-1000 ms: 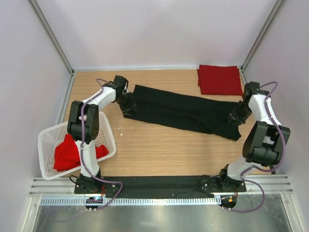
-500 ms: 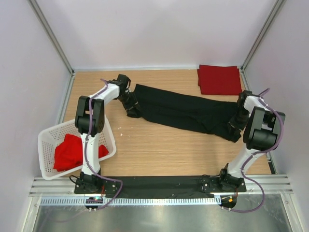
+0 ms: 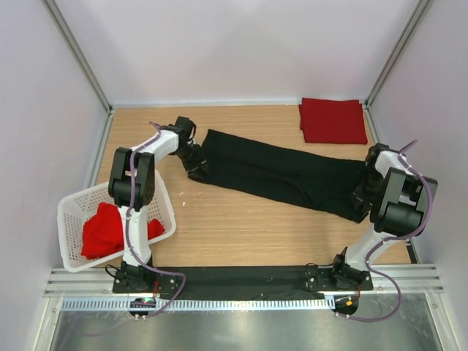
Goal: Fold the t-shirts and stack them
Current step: Fold the tshirt
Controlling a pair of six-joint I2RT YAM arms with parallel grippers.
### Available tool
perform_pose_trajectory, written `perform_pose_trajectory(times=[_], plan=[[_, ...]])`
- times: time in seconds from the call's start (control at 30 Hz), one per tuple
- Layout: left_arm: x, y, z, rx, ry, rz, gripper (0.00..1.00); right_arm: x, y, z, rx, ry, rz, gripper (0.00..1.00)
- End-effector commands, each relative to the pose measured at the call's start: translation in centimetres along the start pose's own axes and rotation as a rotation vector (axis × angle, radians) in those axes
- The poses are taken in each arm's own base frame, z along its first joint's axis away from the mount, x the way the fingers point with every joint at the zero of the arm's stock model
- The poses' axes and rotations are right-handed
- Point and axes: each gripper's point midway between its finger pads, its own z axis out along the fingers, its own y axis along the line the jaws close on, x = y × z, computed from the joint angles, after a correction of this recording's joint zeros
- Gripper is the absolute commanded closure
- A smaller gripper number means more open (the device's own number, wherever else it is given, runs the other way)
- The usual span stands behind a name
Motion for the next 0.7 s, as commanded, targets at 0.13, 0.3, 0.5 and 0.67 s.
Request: perform_pose_trajectory(times=[0.13, 0.3, 0.5, 0.67], plan=[[2.1, 2.6, -3.5, -0.087, -0.048, 0.074, 0.6, 4.1, 4.7, -8.9, -0.418, -0.06, -0.21, 0.39], [2.5, 0.6, -6.3, -0.025, -0.099, 0.109, 0.55, 7.8, 8.5, -10.8, -0.577, -0.06, -0.281, 0.0], [1.8, -1.0, -9.5, 0.017, -0.183, 0.144, 0.53, 9.1, 10.2, -10.4, -0.648, -0.1, -0.255, 0.0], [1.6, -1.8, -10.3, 0.047, -0.189, 0.153, 0.52, 9.1, 10.6, -8.4, -0.616, -0.079, -0.211, 0.2]])
